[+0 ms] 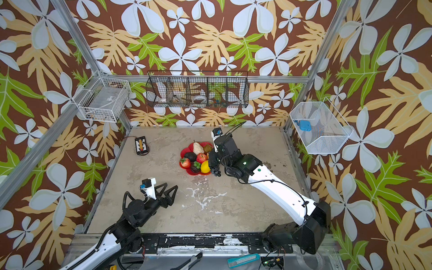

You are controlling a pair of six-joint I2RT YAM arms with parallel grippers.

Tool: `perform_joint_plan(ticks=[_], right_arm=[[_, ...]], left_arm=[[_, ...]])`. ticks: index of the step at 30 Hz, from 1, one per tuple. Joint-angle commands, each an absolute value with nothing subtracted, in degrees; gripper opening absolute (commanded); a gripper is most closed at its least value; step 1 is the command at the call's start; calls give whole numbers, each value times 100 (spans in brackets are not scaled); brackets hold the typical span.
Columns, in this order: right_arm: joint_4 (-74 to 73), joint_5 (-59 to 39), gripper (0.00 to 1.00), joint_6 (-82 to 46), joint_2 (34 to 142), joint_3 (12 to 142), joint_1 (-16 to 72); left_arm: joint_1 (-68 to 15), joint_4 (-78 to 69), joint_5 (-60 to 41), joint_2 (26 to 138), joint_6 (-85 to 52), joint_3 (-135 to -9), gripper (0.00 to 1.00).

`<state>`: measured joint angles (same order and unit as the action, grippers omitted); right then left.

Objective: Place and organize the fake fruits in the fruit bowl
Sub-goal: 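Lift the grapes and carry them over the red plate with the right gripper, then lower the grapes onto the plate and open the right gripper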

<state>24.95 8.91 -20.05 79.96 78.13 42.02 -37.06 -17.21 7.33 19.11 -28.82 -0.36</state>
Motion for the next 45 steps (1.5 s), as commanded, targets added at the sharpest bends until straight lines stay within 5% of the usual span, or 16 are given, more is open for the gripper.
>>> perform_joint_plan(ticks=[1,45], right_arm=[[2303,683,0,-1882,8173,8113,4234],[2782,1502,0,-1327,11470,11013,4752]], left_arm=[[-3709,-1541,895,1756,-2928,-21,85],[-3709,-1298,951,1450,-3006,-36,86]])
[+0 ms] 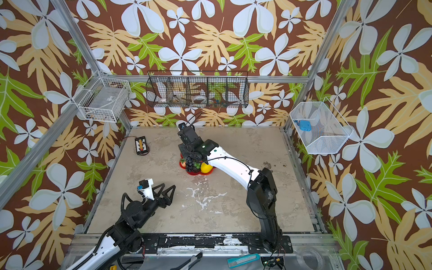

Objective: Place and organize the fake fruits in the fruit bowl
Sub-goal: 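Lower the grapes onto the plate and open the right gripper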

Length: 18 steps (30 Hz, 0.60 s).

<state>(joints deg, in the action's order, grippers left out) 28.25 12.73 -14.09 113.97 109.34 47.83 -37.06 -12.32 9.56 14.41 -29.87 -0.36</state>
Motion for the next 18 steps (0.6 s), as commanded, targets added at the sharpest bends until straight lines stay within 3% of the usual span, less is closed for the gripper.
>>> perform_joint_plan(ticks=[1,18], right_arm=[[2803,1503,0,-1334,11517,11064,4727],[2719,1311,0,-1153,11947,11170,4310]], left_arm=[[-3709,-1300,950,1450,-3004,-35,86],[-3709,-1318,931,1463,-3010,-35,86]])
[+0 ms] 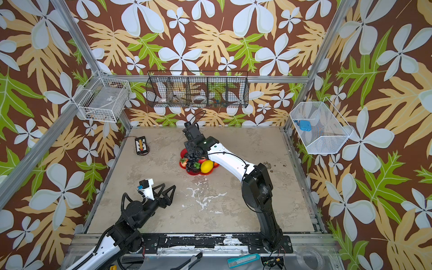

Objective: Place and organize the fake fruits in the fruit bowl
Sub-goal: 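Lower the grapes onto the plate and open the right gripper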

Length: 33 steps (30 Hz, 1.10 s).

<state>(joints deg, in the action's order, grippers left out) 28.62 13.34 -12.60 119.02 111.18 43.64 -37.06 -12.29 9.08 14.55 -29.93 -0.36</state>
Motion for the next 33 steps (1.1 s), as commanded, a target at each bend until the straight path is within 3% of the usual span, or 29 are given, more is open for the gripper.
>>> perform_joint_plan(ticks=[1,14,33], right_arm=[[2715,1280,0,-1130,11984,11197,4290],[2842,1311,0,-979,12553,11792,4191],[2804,605,0,-888,13254,12796,4223]], left_arm=[[-3709,-1317,926,1468,-3015,-31,86],[-3709,-1361,920,1529,-3015,-26,86],[-3709,-1443,898,1635,-3023,-15,86]])
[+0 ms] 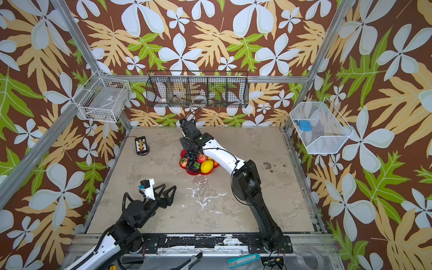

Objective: Place and organize the fake fruits in the fruit bowl
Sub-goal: 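Lower the grapes onto the plate and open the right gripper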

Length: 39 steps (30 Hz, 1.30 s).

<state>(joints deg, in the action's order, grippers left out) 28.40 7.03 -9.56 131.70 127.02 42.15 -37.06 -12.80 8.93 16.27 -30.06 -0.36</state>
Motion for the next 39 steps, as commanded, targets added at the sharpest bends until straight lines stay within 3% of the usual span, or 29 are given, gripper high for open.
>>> perform_joint_plan(ticks=[1,9,20,36,39], right_arm=[[2815,655,0,-896,13279,12807,4223],[2943,1117,0,-996,13264,12704,4158],[2436,1283,0,-1290,12420,11376,3956],[2522,1581,0,-1702,12396,10872,3927],[2508,1578,4,-1775,12362,10757,3865]], left_arm=[[-3709,-1442,896,1634,-3022,-16,86],[-3709,-1441,909,1635,-3016,-9,86],[-3709,-1450,896,1644,-3015,-15,86],[-3709,-1449,892,1635,-3023,-18,86],[-3709,-1441,888,1635,-3022,-18,86]])
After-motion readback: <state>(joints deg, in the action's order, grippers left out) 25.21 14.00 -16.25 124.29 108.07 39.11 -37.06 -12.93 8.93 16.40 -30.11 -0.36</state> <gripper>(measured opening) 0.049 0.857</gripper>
